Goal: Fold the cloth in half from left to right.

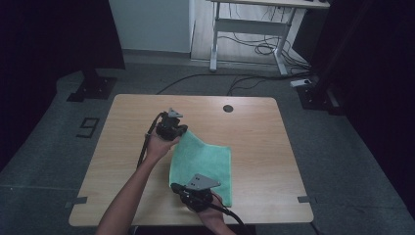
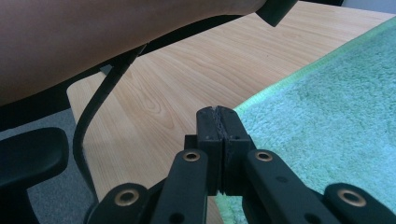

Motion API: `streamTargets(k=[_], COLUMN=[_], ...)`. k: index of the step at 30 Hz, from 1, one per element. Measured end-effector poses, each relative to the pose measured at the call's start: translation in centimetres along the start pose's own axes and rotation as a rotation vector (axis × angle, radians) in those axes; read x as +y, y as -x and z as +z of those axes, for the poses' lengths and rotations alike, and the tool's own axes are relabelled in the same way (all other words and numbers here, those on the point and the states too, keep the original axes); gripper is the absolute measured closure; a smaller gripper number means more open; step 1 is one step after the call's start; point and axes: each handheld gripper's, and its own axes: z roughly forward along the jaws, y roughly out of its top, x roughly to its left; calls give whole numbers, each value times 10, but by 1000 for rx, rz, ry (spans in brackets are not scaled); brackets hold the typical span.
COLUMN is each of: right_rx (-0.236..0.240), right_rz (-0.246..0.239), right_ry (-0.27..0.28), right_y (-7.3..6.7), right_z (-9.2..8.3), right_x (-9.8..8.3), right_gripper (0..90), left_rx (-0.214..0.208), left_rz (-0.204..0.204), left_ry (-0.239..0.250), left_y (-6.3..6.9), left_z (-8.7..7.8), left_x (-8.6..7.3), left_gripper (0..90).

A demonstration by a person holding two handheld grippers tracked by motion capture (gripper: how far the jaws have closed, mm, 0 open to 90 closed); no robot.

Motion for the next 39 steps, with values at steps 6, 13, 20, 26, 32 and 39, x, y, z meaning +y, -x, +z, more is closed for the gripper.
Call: streamTargets(k=[6,13,20,26,32,39], right_rx=[3,18,16,45,55,33], right_rz=[4,-14,0,-8,-28,-5], right_ry=[6,51,18,34,64,37], right_y=[0,-7,-6,-11,-20,-11], right_z=[-1,-1,4,15,16,6], right_x=[1,18,8,19,29,17], right_gripper=[887,887,888,887,887,887], left_rx=[7,33,33,56,74,58], left_rz=[-4,-3,-14,-25,-36,-22], left_ry=[-1,26,-3,17,34,-7], left_y=[-5,-11,-15,-23,-29,-16], left_z=[-4,-23,-17,-31,-43,-18], left_x=[0,7,-4,-2,-2,-2], left_gripper=[891,891,890,890,890,889])
